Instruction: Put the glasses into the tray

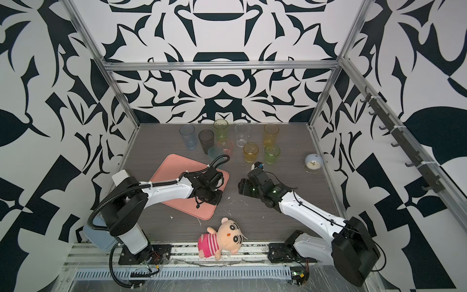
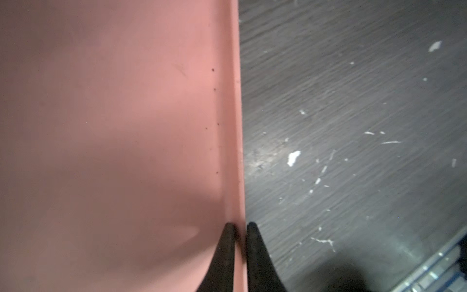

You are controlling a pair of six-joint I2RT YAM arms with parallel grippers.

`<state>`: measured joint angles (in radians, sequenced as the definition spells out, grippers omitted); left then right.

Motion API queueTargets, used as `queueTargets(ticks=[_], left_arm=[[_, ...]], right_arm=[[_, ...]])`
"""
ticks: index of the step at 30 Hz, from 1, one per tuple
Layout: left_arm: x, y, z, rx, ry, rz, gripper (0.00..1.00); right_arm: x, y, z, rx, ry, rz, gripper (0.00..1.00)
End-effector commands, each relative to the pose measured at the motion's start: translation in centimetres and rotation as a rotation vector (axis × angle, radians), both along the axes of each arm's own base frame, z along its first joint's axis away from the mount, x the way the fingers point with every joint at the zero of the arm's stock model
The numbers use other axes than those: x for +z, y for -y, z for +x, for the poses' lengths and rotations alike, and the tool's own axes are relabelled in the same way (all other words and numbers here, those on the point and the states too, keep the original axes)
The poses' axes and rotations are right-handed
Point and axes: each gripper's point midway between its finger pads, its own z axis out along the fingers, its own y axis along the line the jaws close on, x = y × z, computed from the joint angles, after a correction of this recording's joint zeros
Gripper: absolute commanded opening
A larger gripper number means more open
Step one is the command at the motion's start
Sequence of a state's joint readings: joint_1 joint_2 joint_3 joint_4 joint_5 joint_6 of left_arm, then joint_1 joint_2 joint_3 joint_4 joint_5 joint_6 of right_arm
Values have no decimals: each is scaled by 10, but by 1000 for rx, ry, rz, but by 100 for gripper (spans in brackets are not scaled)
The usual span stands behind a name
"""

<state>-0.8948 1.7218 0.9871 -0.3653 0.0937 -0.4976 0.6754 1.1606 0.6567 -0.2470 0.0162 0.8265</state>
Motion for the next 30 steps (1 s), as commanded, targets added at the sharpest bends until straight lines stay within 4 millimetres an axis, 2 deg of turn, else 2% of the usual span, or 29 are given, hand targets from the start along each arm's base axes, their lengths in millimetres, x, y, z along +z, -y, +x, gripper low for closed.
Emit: queueTargets(ticks=[1, 5, 8, 11, 12, 15, 21, 25, 27, 30], left_arm=[[25, 12, 5, 29, 26, -89, 18], [48, -22, 19, 134, 111, -60, 28], [63, -60, 29, 255, 151, -53, 31], [74, -111, 38, 430, 247, 24, 31], [85, -126, 39, 476, 295, 47, 31], [99, -149, 38, 549, 366, 71, 35], [114, -180, 35, 640, 462, 114, 40], [118, -189, 34, 673, 487, 119, 40], [119, -192, 32, 681, 493, 122, 40], [120, -194, 31, 686, 499, 117, 40]], right_arm=[[3, -8, 4, -21, 14, 11, 68], [-3, -23, 1, 0, 6, -19, 66], [-7, -40, 0, 31, -2, -42, 63], [-11, -61, -2, 81, -13, -56, 62], [-12, -69, -4, 106, -14, -66, 61], [-17, -83, -7, 142, -24, -109, 61], [-30, -100, -9, 161, -54, -181, 59], [-39, -110, -10, 177, -79, -233, 58], [-45, -113, -11, 188, -99, -260, 52], [-52, -116, -12, 195, -121, -296, 51]])
